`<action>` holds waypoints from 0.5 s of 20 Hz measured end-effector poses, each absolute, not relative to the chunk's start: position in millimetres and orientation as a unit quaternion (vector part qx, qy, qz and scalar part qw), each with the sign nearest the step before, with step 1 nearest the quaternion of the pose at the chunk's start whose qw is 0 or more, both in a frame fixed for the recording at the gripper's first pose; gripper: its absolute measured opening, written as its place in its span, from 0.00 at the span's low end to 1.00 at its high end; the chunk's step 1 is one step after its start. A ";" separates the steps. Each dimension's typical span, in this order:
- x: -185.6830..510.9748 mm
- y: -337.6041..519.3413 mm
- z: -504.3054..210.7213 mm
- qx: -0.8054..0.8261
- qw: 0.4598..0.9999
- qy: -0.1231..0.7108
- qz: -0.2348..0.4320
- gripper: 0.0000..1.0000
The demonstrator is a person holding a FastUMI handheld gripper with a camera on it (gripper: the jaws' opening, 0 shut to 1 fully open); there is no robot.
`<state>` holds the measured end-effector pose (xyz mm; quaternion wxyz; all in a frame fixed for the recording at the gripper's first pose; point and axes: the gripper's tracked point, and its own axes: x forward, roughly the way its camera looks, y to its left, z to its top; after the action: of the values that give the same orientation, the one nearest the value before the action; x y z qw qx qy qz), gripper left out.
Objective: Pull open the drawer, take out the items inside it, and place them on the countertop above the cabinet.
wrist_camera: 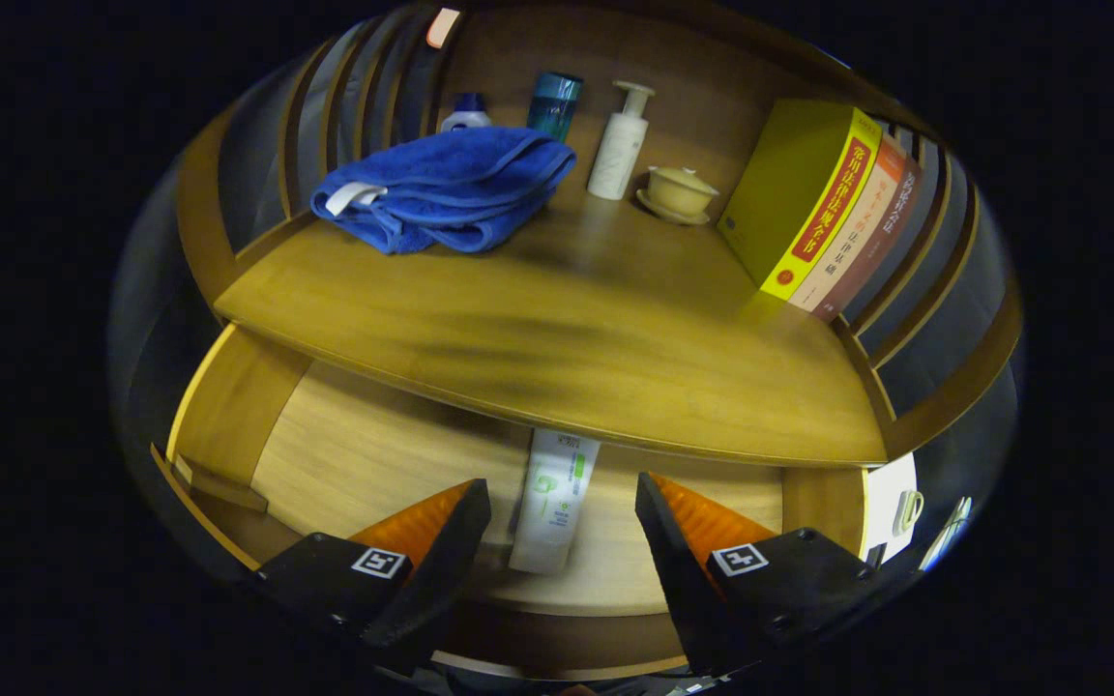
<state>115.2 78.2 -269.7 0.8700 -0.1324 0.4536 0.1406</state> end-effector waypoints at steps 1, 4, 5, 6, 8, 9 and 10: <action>114.2 79.0 -274.6 -0.131 0.866 0.461 0.140 0.99; 113.5 77.2 -291.7 -0.120 0.857 0.484 0.131 0.99; 114.5 76.8 -296.2 -0.117 0.854 0.490 0.128 0.99; 113.5 75.1 -300.7 -0.115 0.851 0.496 0.126 0.99; 112.5 73.6 -311.0 -0.115 0.843 0.511 0.125 0.99; 109.3 71.1 -317.0 -0.116 0.837 0.521 0.124 0.99; 108.9 71.8 -320.7 -0.113 0.833 0.527 0.122 0.99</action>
<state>108.9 71.8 -320.7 0.8335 -0.1132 0.5268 0.1223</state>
